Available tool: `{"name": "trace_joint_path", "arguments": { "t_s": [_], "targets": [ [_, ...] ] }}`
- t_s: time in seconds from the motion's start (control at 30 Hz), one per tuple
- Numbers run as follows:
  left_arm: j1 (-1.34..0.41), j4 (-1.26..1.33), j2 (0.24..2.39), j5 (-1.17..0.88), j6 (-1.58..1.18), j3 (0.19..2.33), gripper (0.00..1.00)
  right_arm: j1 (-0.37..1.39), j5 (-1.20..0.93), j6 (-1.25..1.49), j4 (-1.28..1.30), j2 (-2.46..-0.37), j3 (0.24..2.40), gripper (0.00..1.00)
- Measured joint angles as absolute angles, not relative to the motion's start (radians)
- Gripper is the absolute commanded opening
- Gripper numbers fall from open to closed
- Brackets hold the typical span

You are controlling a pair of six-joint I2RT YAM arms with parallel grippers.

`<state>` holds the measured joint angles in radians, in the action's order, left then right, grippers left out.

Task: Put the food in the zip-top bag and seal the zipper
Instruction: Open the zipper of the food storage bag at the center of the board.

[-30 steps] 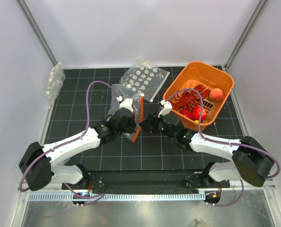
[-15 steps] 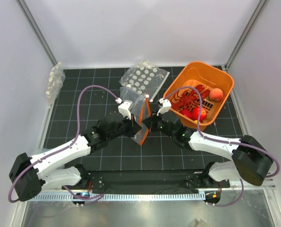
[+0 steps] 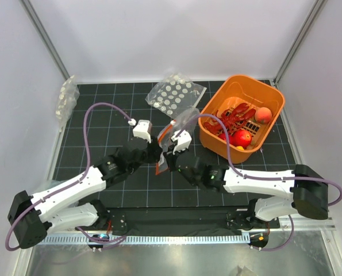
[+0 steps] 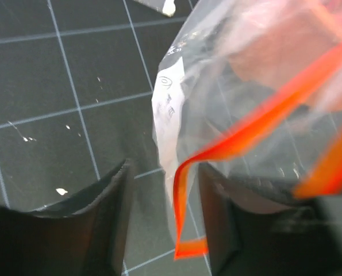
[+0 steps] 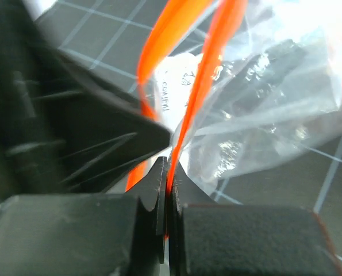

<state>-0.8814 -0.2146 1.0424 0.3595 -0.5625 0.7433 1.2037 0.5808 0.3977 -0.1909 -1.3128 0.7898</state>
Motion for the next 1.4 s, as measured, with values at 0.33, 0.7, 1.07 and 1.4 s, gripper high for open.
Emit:
{"name": "trace_joint_path", "arguments": {
  "t_s": [0.33,0.7,1.07,1.4],
  "targets": [
    [-0.905,-0.193,0.956,0.393,-0.529,0.727,0.68,1.198,0.672,0.387,-0.143,-1.349,0.795,0.01],
    [-1.007,-0.167,1.057,0.433,-0.471,0.727,0.69,1.195,0.675,0.385,-0.127,-1.349,0.795,0.01],
    [-1.021,-0.042,1.169,0.547,-0.402,0.732,0.0,1.195,0.638,0.376,-0.142,-1.334,0.795,0.01],
    [-1.022,-0.077,1.119,0.62,-0.389,0.749,0.04,1.184,0.844,0.406,-0.069,-1.28,0.798,0.02]
  ]
}}
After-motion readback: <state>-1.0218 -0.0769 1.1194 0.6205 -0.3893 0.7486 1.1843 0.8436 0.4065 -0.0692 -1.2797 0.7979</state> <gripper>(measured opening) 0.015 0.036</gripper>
